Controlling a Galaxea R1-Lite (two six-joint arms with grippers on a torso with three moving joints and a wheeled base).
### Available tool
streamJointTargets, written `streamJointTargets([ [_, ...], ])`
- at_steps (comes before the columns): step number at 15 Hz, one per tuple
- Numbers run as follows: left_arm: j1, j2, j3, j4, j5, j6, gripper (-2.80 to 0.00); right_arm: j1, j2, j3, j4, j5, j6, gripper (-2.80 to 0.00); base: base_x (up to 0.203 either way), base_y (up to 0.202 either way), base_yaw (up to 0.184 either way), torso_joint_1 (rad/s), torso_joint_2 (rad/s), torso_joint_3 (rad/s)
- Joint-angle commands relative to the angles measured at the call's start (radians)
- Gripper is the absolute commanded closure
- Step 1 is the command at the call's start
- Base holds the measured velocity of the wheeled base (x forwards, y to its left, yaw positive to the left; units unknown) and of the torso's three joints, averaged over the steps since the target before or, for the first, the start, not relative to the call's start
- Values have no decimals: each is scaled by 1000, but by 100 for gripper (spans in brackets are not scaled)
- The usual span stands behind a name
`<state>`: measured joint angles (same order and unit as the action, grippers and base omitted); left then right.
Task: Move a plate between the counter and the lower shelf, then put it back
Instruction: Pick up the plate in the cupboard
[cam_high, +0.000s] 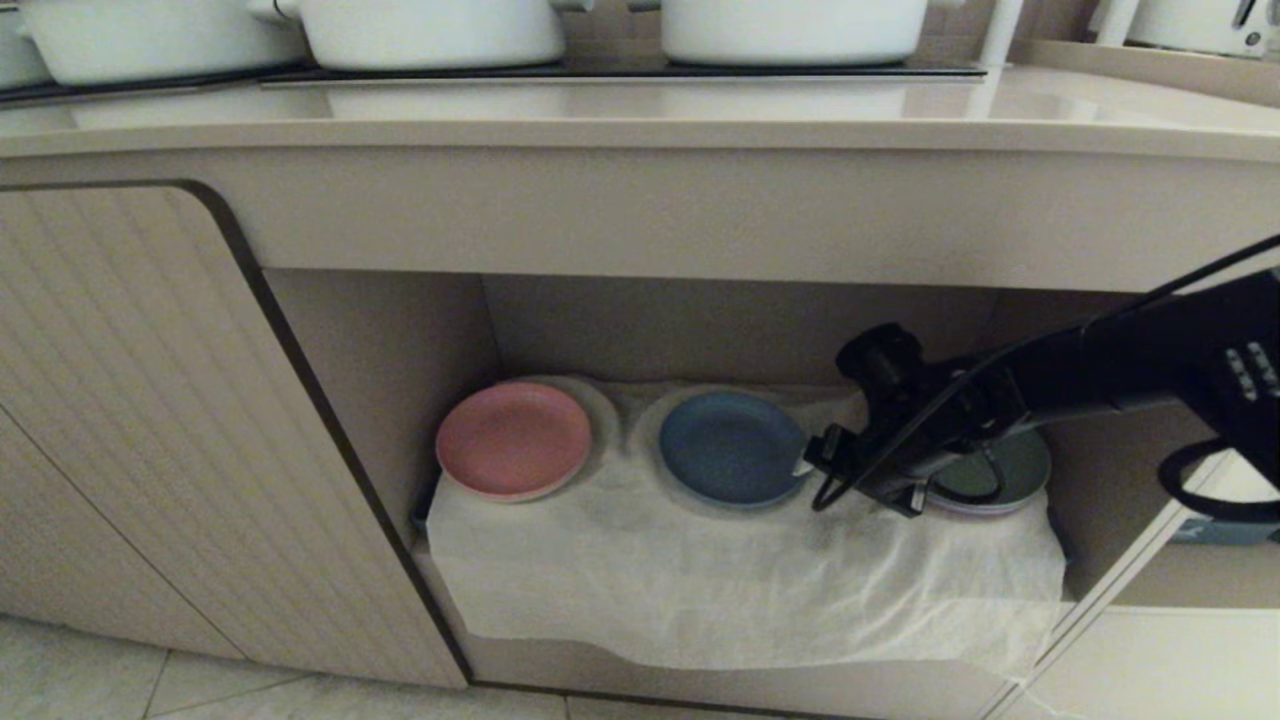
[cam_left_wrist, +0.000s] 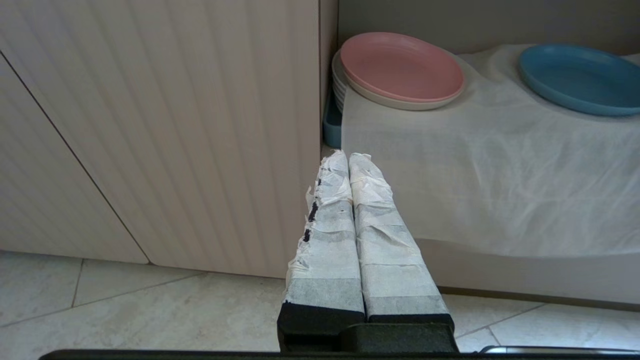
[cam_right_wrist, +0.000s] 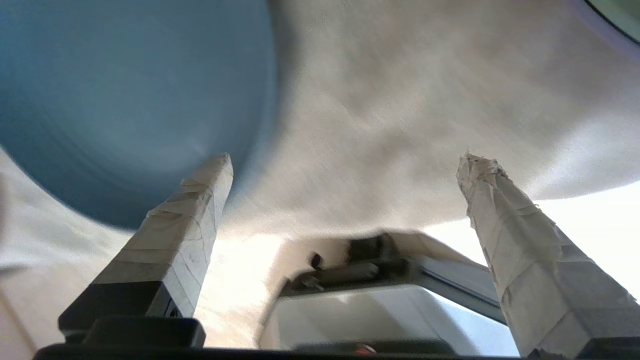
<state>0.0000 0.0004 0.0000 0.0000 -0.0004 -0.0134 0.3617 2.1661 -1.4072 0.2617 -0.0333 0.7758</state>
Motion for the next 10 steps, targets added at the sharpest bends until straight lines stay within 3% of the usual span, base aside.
streamJointTargets([
  [1, 0, 0, 0, 0, 0, 0, 0, 0, -40, 41, 1, 0, -14, -280, 0, 0, 0, 0, 0, 0],
  [10, 0, 0, 0, 0, 0, 0, 0, 3, -232, 315, -6, -3, -112, -280, 0, 0, 0, 0, 0, 0],
])
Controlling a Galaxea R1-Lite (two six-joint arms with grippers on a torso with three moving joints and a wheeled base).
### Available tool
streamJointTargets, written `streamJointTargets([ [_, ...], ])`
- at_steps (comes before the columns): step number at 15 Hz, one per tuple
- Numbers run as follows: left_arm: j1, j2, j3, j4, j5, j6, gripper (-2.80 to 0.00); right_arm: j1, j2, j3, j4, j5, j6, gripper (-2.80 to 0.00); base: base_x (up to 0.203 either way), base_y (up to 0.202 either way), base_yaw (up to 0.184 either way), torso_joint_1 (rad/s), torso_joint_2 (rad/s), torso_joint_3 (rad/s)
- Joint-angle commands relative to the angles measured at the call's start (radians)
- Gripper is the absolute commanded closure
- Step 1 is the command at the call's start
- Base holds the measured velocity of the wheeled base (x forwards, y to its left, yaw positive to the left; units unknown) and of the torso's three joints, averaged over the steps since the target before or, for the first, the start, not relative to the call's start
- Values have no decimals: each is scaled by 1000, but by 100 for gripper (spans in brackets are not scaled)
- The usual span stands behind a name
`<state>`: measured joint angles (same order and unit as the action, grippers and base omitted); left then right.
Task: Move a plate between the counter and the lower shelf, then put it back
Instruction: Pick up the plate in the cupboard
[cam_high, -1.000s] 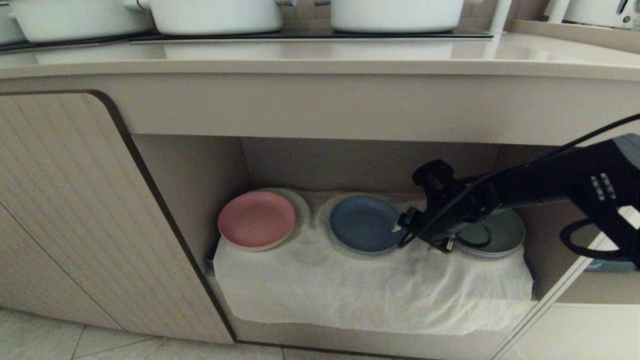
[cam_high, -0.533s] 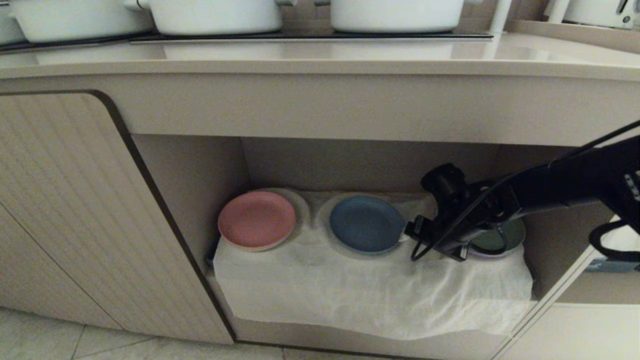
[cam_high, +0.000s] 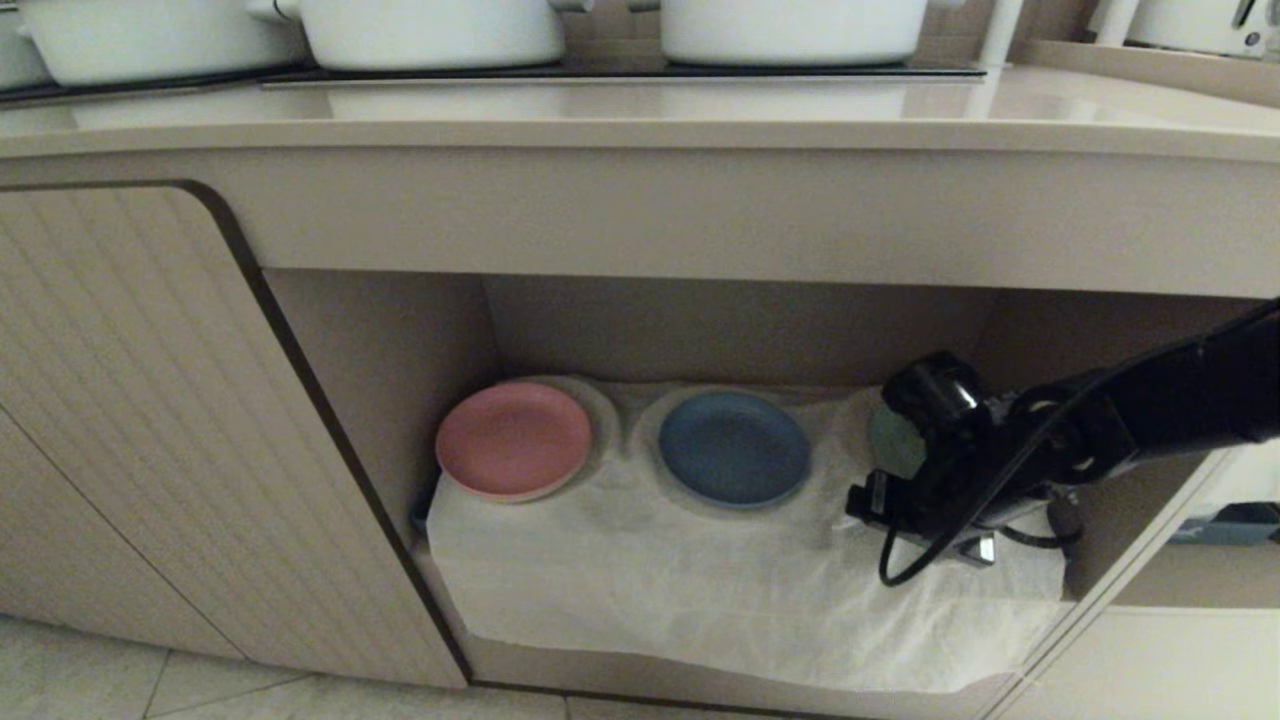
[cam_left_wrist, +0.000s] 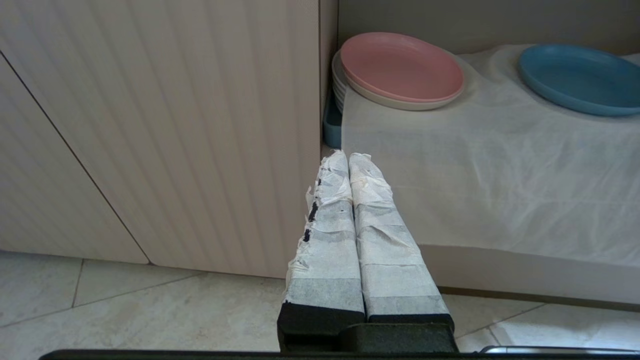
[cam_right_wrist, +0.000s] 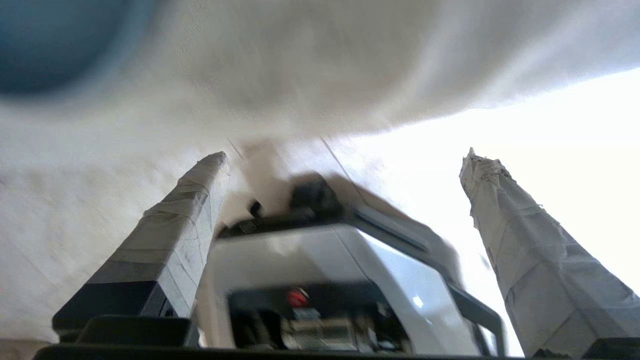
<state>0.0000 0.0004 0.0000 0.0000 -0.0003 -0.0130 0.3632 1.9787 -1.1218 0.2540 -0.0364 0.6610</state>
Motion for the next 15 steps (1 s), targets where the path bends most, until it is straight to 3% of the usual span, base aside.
streamJointTargets([
  [1, 0, 0, 0, 0, 0, -1, 0, 3, -72, 64, 1, 0, -16, -280, 0, 0, 0, 0, 0, 0],
  [5, 0, 0, 0, 0, 0, -1, 0, 33, -166, 197, -6, -6, -38, -280, 0, 0, 0, 0, 0, 0],
  [6, 0, 0, 0, 0, 0, -1, 0, 41, -188, 223, -8, -11, -38, 0, 0, 0, 0, 0, 0, 0],
  [15, 0, 0, 0, 0, 0, -1, 0, 50, -370, 330, -8, -69, -61, 0, 0, 0, 0, 0, 0, 0],
])
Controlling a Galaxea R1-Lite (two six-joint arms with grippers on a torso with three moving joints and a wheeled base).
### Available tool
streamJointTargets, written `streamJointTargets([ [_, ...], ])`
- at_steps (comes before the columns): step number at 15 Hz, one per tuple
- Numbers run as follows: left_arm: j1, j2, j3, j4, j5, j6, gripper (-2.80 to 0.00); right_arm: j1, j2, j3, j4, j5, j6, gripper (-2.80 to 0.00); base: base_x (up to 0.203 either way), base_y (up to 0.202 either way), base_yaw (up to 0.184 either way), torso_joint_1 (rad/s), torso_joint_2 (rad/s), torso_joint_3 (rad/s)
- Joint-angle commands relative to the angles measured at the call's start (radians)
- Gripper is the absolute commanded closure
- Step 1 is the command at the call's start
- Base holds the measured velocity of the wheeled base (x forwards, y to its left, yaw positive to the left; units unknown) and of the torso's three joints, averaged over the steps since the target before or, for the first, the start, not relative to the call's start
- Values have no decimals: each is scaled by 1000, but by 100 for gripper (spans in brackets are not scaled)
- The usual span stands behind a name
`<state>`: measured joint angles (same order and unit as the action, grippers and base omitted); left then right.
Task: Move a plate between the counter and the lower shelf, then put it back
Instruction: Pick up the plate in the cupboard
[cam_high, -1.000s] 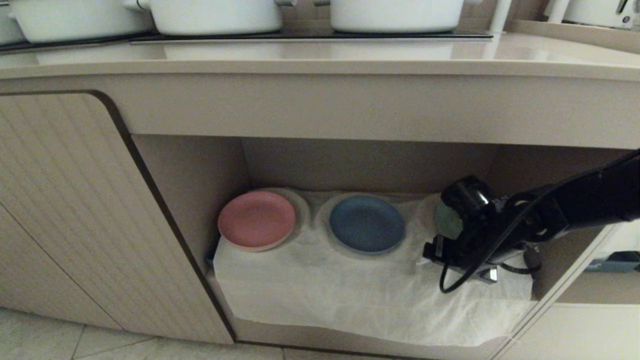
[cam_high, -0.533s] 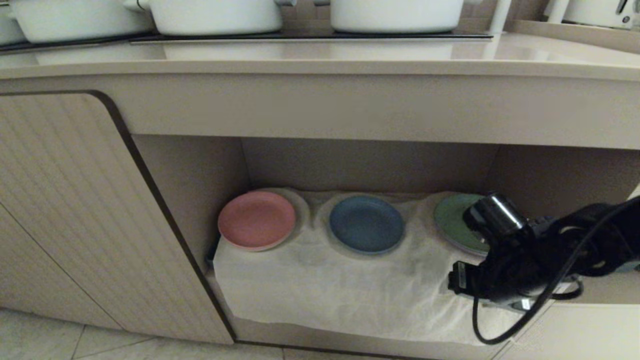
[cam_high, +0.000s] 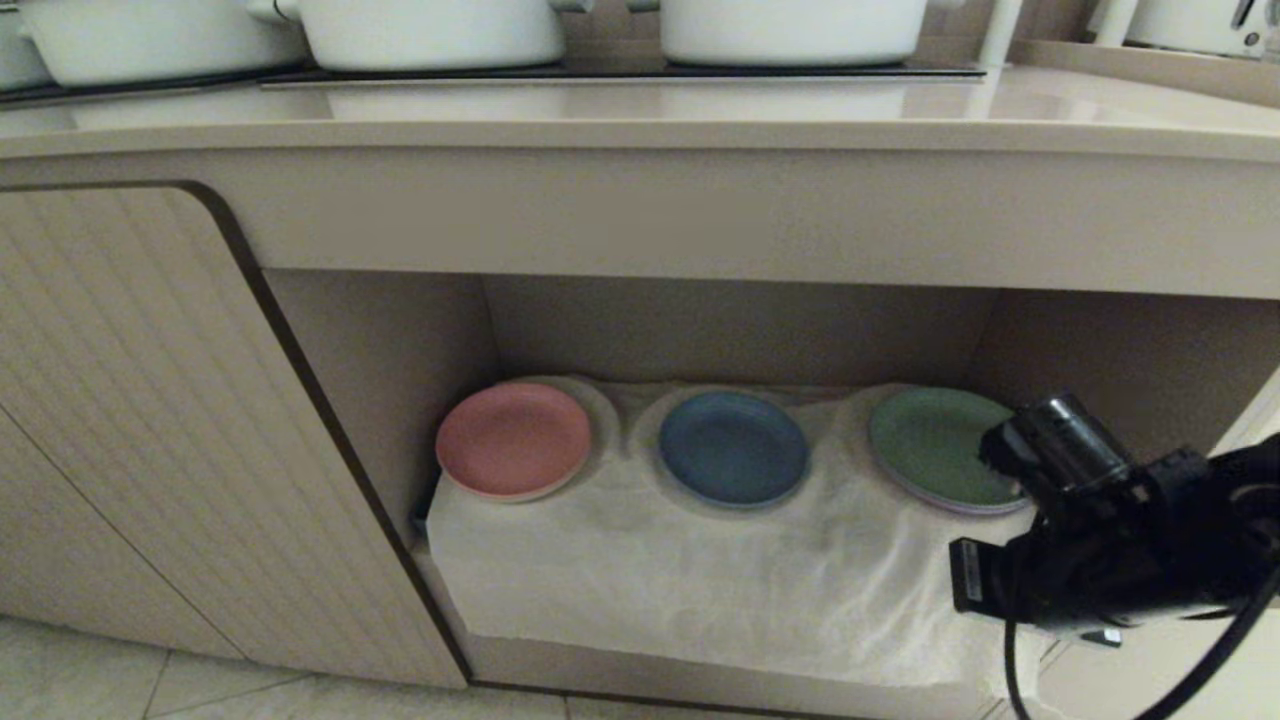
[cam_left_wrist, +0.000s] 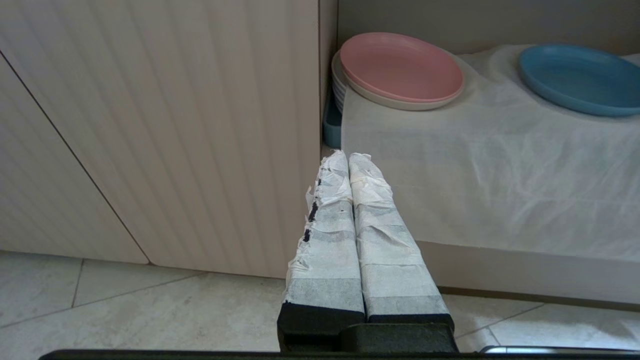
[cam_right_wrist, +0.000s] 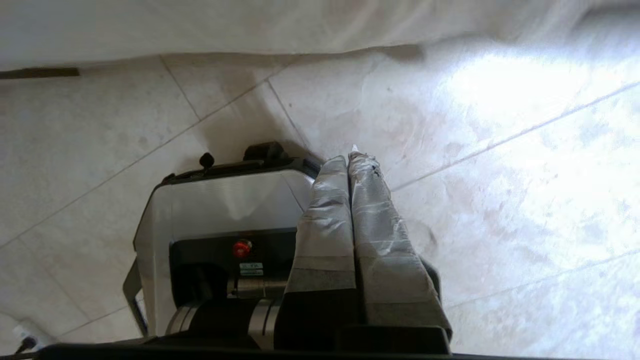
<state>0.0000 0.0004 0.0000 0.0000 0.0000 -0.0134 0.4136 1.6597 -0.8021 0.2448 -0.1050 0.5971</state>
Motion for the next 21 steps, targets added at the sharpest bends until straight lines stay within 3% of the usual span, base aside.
streamJointTargets([
  [1, 0, 0, 0, 0, 0, 0, 0, -4, -82, 28, -6, -20, -11, 0, 0, 0, 0, 0, 0, 0],
  [3, 0, 0, 0, 0, 0, 0, 0, -26, -143, 106, -81, -57, -70, 0, 0, 0, 0, 0, 0, 0],
  [5, 0, 0, 0, 0, 0, 0, 0, -62, -204, 213, -245, -68, -156, 0, 0, 0, 0, 0, 0, 0],
  [8, 0, 0, 0, 0, 0, 0, 0, -185, -323, 389, -481, -55, -378, 0, 0, 0, 0, 0, 0, 0],
  [10, 0, 0, 0, 0, 0, 0, 0, -236, -411, 480, -602, -9, -467, 0, 0, 0, 0, 0, 0, 0],
  [14, 0, 0, 0, 0, 0, 0, 0, -352, -601, 657, -709, 125, -658, 0, 0, 0, 0, 0, 0, 0],
  [17, 0, 0, 0, 0, 0, 0, 0, -385, -719, 779, -814, 143, -690, 0, 0, 0, 0, 0, 0, 0],
  [21, 0, 0, 0, 0, 0, 0, 0, -429, -864, 801, -792, 142, -697, 0, 0, 0, 0, 0, 0, 0],
])
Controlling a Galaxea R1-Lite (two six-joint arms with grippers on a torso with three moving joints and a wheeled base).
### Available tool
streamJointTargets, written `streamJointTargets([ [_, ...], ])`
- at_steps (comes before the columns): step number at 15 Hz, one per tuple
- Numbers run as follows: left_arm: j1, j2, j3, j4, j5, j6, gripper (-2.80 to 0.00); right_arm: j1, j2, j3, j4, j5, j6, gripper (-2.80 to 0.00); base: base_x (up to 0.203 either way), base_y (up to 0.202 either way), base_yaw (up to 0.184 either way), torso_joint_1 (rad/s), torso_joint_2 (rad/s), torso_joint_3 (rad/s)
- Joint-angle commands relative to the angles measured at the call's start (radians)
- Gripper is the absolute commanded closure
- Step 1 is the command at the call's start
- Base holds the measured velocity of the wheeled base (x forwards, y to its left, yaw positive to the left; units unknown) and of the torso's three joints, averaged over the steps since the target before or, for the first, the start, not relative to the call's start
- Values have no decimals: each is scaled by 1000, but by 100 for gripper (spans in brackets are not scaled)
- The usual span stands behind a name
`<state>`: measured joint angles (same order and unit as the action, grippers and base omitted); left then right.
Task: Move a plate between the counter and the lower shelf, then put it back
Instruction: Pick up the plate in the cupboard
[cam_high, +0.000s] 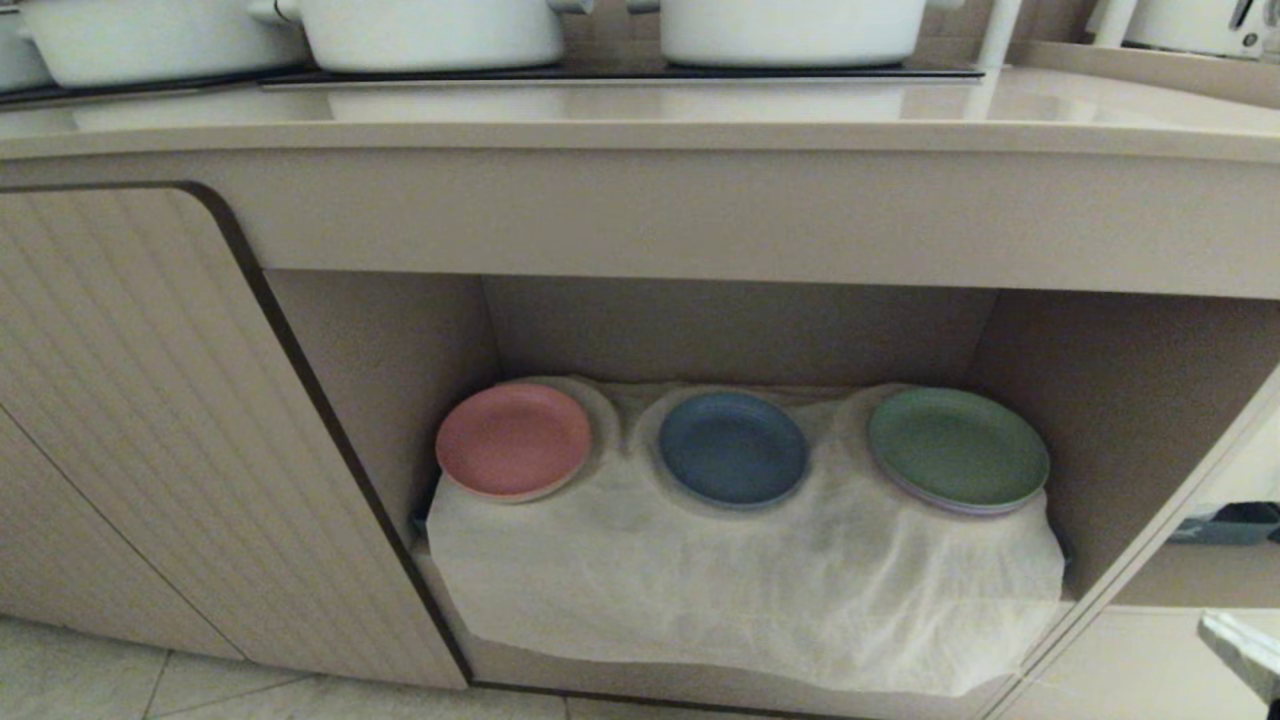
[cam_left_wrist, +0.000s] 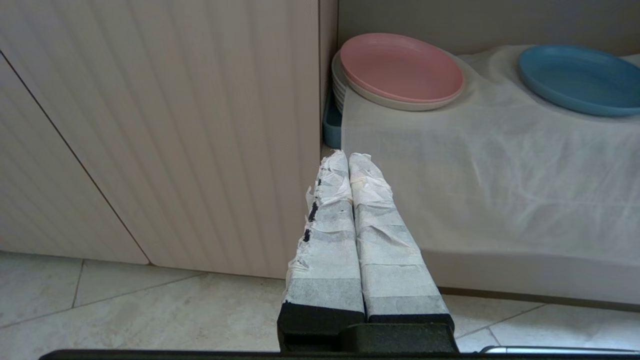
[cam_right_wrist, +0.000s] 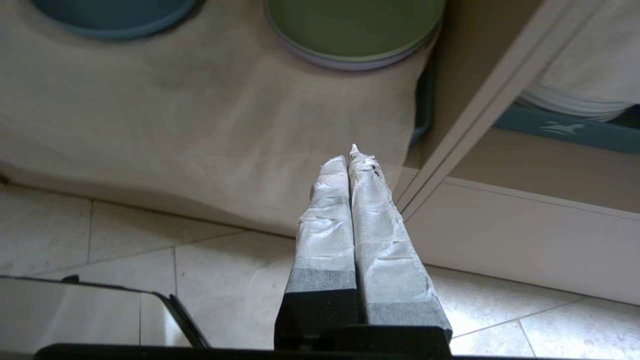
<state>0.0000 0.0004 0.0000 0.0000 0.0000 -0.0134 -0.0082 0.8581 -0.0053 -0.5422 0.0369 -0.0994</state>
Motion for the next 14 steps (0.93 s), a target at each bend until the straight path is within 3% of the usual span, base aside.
streamJointTargets([
  [1, 0, 0, 0, 0, 0, 0, 0, -20, -109, 4, 32, -2, -4, 0, 0, 0, 0, 0, 0, 0],
  [6, 0, 0, 0, 0, 0, 0, 0, -59, -407, 5, 304, -8, -27, 0, 0, 0, 0, 0, 0, 0],
  [10, 0, 0, 0, 0, 0, 0, 0, -48, -586, 5, 457, -65, -30, 0, 0, 0, 0, 0, 0, 0],
  [14, 0, 0, 0, 0, 0, 0, 0, -7, -702, 5, 519, -38, -14, 0, 0, 0, 0, 0, 0, 0],
])
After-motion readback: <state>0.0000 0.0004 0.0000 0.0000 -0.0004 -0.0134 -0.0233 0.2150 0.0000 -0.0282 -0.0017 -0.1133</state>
